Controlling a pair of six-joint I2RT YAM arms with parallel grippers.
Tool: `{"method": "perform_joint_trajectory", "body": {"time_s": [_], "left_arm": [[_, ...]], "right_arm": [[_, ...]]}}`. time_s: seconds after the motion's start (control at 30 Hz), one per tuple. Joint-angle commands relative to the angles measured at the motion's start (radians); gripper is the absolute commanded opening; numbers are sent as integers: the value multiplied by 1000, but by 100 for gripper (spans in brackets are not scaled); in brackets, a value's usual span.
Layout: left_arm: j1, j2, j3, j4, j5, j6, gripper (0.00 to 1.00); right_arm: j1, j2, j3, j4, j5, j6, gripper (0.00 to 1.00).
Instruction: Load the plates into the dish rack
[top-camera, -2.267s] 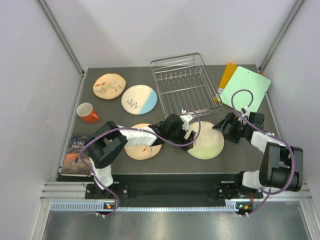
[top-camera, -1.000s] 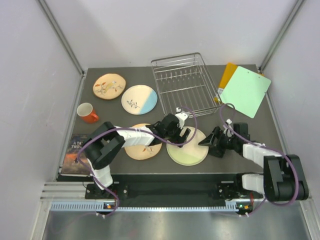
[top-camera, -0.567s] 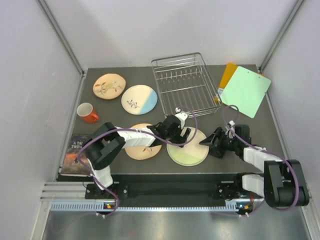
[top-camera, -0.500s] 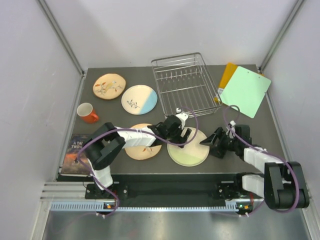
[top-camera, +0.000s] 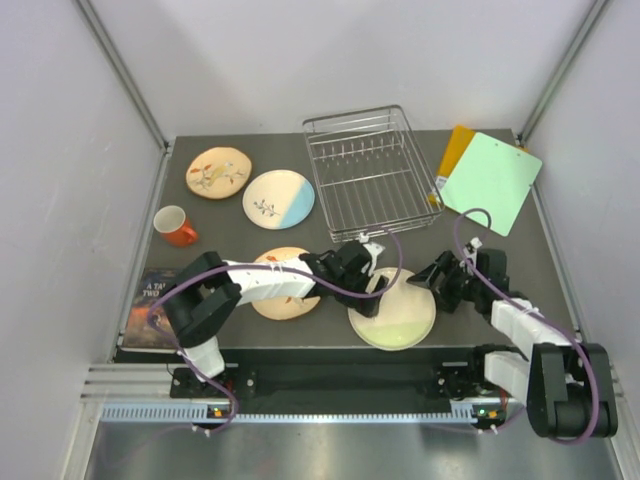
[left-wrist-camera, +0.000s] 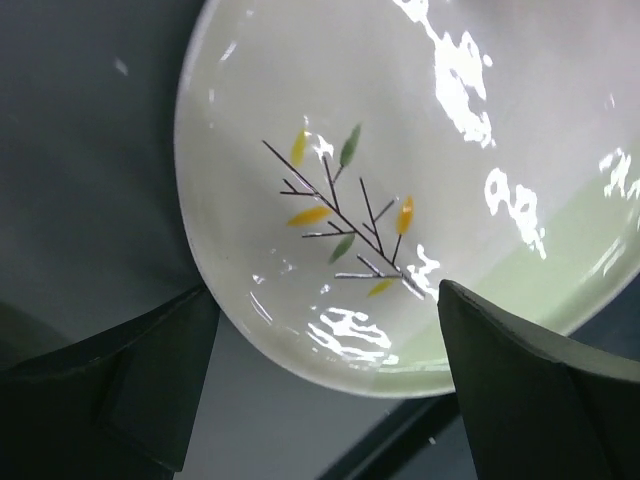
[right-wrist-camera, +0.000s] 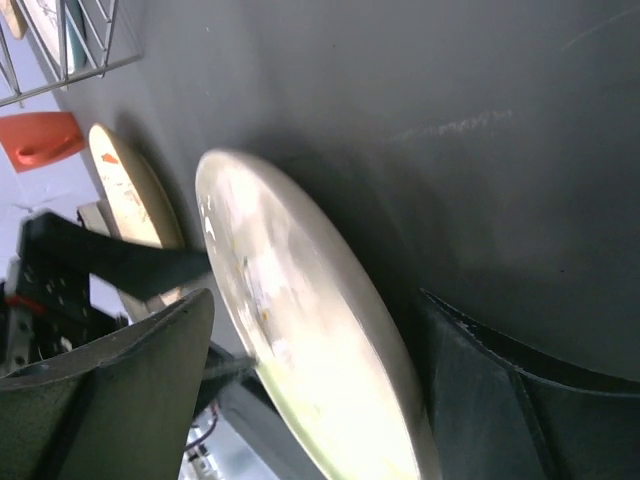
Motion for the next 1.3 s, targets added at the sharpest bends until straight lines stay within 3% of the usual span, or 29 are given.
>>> {"method": "perform_joint_trajectory", "body": {"time_s": [0.0,0.23,0.37,0.57,0.73,1.03,1.17,1.2,1.27], "left_arm": [[-56,-63,-12,-39,183,-94,94],[-53,-36,-24,11,179,-177,92],[-24,-10,34,19,134,-151,94],[59,42,99,1,130,-92,94],[84,62,142,13,123,-65,94],[90,76,143,31,177,-66,94],[87,75,133,42,182,-66,94],[87,72,130,44,180,-65,94],[87,64,126,42,182,-42,95]], "right_arm": [[8,-39,19,-12,-8,-34,80],[46,-64,39,-160,-7,-138,79],[54,-16,74,-150,-39,-183,53],[60,159,208,-115,-166,-253,50],[60,286,255,-87,-292,-288,54],[60,133,131,98,-260,-200,40],[69,62,90,187,-271,-166,16],[69,49,93,178,-272,-176,0],[69,6,102,163,-297,-209,0]]}}
